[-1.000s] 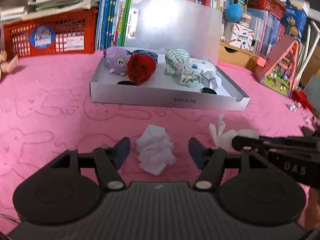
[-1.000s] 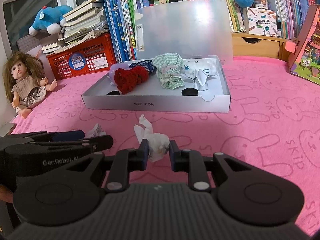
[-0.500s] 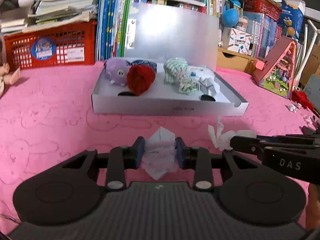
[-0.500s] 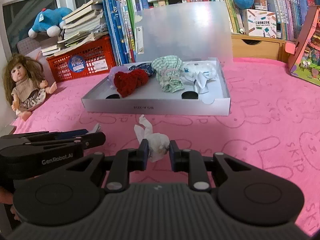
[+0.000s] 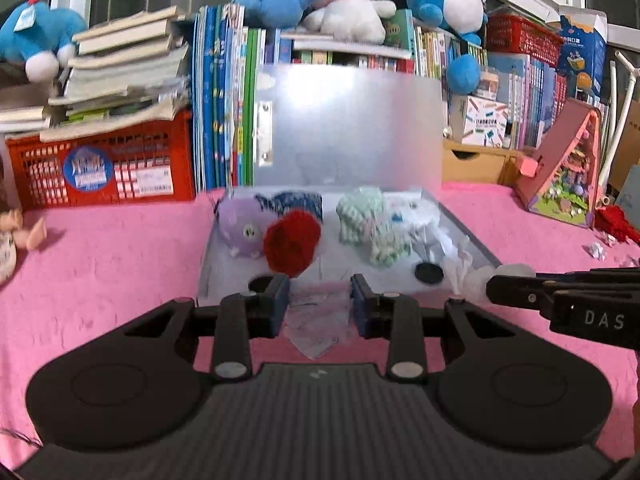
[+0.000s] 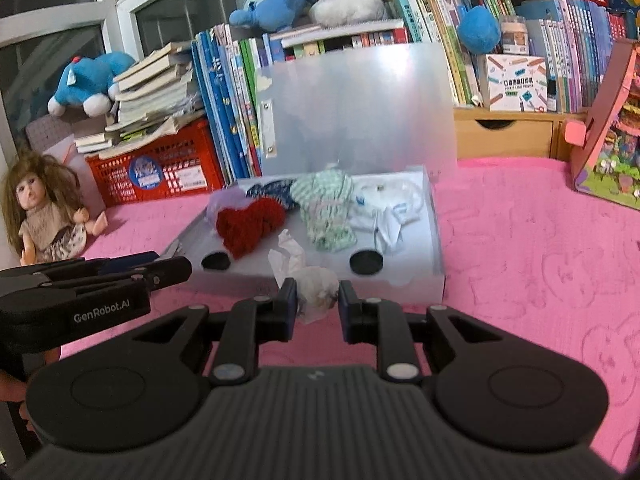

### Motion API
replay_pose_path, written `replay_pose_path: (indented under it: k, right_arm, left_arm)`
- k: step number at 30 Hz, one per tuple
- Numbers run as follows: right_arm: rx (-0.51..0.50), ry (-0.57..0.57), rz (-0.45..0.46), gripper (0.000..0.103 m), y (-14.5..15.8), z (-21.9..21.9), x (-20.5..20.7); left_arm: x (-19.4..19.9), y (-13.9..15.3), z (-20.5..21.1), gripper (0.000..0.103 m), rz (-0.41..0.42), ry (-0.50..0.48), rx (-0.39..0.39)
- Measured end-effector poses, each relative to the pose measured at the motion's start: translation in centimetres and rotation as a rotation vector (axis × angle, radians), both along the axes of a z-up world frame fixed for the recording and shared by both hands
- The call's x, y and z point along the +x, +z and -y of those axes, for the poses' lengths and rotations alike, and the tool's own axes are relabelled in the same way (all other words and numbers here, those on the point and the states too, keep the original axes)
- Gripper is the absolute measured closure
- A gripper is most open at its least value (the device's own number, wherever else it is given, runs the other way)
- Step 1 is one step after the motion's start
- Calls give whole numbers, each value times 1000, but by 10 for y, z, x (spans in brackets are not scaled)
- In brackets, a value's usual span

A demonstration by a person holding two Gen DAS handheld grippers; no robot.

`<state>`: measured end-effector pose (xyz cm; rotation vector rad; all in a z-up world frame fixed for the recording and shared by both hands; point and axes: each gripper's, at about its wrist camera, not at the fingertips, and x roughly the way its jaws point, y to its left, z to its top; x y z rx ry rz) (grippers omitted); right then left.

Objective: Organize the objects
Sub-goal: 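Carry the paper with the left tool while the right tool carries the tissue over the box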

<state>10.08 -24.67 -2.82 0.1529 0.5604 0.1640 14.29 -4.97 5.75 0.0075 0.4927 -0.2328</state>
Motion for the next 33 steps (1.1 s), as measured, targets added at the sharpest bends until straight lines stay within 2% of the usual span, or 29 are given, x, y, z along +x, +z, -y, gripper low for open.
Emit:
replay_pose_path:
  k: [11,16,21,33]
  right_arm:
    - [40,-11,2,77,13,4,46]
    - [104,2,-49,77,-1,3,68]
    - [125,-5,-89,77,-17,0,82]
    - [111,-30,-130,77,-36,1,101]
  left_arm:
    - [49,11,4,64,4,11,-5]
    - [68,-1,5,64,-14,24,0]
    - [82,-15,4,64,-43,42,12]
    - [102,-39,5,64,-80,53,51]
